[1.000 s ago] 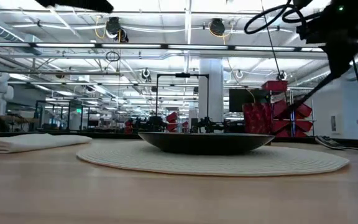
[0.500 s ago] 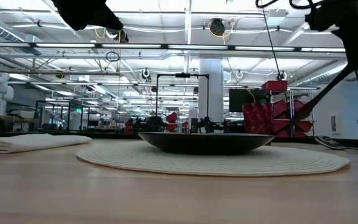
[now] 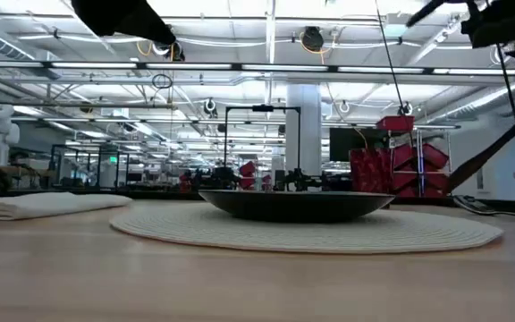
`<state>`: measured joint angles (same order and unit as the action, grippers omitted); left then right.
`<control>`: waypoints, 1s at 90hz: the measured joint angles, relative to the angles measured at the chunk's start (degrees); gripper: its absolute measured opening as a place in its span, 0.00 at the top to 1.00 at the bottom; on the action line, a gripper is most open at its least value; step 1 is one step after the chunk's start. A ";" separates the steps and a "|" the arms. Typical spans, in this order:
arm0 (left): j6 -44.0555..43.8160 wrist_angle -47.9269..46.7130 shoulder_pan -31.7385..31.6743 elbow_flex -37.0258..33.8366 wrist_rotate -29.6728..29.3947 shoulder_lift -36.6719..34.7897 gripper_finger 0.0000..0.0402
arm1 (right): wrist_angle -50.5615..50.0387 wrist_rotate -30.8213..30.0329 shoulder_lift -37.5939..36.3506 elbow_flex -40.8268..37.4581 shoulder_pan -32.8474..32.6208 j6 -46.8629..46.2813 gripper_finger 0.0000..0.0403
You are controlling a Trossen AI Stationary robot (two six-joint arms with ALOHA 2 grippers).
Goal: Set table place
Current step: Move the black knife to the middle right of the table
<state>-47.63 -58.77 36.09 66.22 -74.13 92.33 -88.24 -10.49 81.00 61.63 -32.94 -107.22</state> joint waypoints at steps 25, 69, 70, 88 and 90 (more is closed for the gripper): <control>-1.57 4.86 3.20 0.00 2.15 0.09 0.71 | 2.99 -12.94 4.87 0.00 -2.10 -12.56 1.00; -1.52 7.79 6.43 0.00 4.48 0.12 0.71 | 14.00 -5.71 14.45 -2.11 -1.93 -15.14 1.00; -1.53 7.79 6.43 0.00 4.43 0.14 0.71 | 14.62 -5.66 14.76 -2.27 -1.93 -15.10 1.00; -1.26 7.76 6.21 0.00 3.94 0.14 0.71 | 23.06 -1.03 18.80 -3.96 -1.56 -12.22 1.00; -1.10 7.75 6.21 0.00 3.77 0.14 0.71 | 23.74 -0.88 19.04 -3.96 -1.55 -12.15 1.00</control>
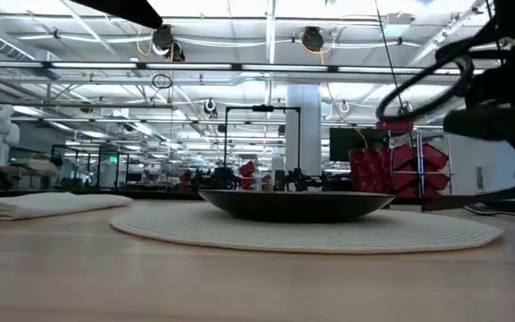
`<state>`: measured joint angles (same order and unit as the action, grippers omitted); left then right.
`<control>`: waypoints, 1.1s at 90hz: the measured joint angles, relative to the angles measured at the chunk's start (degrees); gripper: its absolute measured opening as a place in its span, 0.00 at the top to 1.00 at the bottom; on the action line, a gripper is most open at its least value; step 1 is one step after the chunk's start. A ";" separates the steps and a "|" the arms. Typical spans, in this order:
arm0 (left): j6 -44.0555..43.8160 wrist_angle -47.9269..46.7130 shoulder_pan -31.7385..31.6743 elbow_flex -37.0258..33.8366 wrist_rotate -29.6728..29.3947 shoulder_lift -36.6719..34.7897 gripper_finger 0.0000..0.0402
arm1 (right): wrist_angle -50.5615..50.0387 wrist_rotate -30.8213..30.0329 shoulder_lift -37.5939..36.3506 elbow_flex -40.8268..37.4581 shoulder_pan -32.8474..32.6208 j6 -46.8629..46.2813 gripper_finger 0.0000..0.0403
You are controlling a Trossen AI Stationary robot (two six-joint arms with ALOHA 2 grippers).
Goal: Set table place
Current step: Move the black knife to the middle right of the table
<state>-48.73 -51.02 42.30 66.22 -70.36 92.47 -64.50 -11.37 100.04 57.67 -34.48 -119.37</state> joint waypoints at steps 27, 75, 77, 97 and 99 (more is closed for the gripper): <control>0.09 -0.01 -0.44 0.00 -0.62 0.02 0.71 | 0.48 1.19 0.55 0.00 0.41 0.92 1.00; -0.30 0.01 -0.50 0.00 -0.55 0.02 0.71 | -0.45 4.25 3.77 -1.17 4.20 4.58 1.00; -0.33 0.01 -0.50 0.00 -0.53 0.02 0.71 | -0.92 4.49 3.77 -1.29 4.31 4.65 1.00; -0.33 0.01 -0.50 0.00 -0.33 0.02 0.71 | -0.30 6.78 3.80 -1.25 5.43 5.59 0.99; -0.33 0.04 -0.50 0.00 -0.33 0.02 0.71 | -0.23 6.79 3.80 -1.25 5.48 5.75 0.99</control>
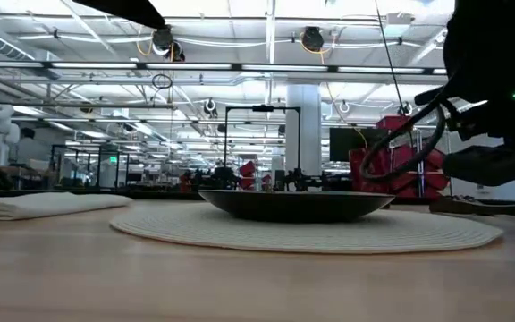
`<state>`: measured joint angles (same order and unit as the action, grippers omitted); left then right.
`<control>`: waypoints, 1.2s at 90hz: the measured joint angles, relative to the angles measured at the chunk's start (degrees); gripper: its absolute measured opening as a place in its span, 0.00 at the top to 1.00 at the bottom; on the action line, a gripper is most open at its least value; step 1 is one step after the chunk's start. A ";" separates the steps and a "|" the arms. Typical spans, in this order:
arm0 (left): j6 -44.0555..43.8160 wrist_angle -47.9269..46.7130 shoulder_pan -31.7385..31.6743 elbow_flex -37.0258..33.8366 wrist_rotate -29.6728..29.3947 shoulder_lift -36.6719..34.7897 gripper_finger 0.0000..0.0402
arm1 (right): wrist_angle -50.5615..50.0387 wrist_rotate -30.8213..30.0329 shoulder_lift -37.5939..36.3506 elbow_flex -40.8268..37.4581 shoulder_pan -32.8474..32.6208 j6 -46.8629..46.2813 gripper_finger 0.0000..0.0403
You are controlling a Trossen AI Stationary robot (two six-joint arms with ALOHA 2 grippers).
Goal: Set table place
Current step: Move the black knife to the middle right of the table
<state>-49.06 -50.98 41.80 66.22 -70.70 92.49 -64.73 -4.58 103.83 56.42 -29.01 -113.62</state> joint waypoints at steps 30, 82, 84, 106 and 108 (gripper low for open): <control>-0.03 0.02 0.00 0.00 0.03 0.00 0.71 | 0.18 -0.07 0.00 0.00 0.12 0.54 0.96; -0.04 0.14 0.00 0.00 0.04 0.00 0.71 | -0.30 -1.47 -0.02 0.02 0.08 1.31 0.73; -0.04 0.16 0.00 0.00 0.04 0.00 0.71 | -0.31 -1.49 -0.02 0.02 0.08 1.31 0.72; -0.04 0.72 0.00 0.00 0.04 0.00 0.71 | -3.17 -6.02 -3.47 0.04 0.14 0.94 0.69; -0.04 0.75 0.00 0.00 0.04 0.00 0.71 | -3.59 -7.23 -4.48 0.04 0.14 0.94 0.69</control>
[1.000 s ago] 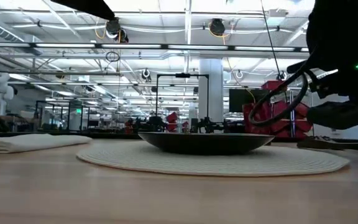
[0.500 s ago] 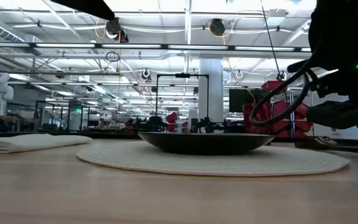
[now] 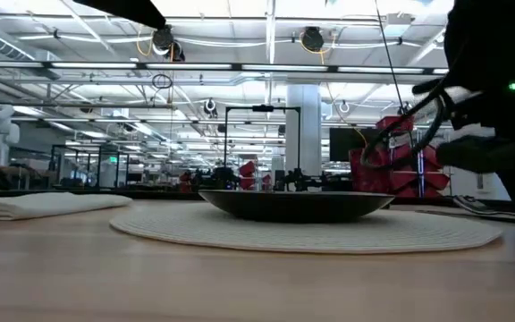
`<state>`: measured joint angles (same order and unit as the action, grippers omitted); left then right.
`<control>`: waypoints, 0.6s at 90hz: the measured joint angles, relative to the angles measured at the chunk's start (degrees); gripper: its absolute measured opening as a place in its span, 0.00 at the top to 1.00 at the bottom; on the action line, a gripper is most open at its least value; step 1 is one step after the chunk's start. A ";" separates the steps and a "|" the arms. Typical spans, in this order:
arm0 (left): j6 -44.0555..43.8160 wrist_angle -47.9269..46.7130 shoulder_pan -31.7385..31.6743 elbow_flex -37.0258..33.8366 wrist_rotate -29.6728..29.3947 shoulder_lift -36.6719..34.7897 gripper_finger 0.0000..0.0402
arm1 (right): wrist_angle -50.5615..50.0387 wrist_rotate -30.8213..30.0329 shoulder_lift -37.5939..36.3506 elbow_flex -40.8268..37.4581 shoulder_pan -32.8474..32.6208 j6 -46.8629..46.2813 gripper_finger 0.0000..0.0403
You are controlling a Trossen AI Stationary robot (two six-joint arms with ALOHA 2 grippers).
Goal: Set table place
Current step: Move the black knife to the middle right of the table
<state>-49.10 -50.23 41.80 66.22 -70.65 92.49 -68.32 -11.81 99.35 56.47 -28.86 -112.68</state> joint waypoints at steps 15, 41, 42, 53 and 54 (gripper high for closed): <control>0.02 0.23 0.01 0.00 0.02 0.00 0.71 | -3.97 -8.77 -7.87 -0.38 1.69 1.77 0.70; 0.02 0.38 0.00 0.00 0.21 0.00 0.71 | 16.47 -5.37 -16.03 -14.30 12.76 20.44 0.76; 0.02 0.38 0.00 0.00 0.22 0.00 0.71 | 17.54 -5.03 -16.10 -14.90 13.07 20.97 0.77; 0.02 0.38 0.00 0.00 0.28 0.00 0.71 | 24.28 -3.60 -16.54 -19.46 15.41 23.34 0.78; 0.02 0.36 0.00 0.00 0.28 0.00 0.71 | 24.44 -3.62 -16.61 -19.68 15.48 23.29 0.79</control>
<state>-49.08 -49.87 41.80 66.22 -70.37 92.49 -43.88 -15.44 82.73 36.79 -13.38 -89.39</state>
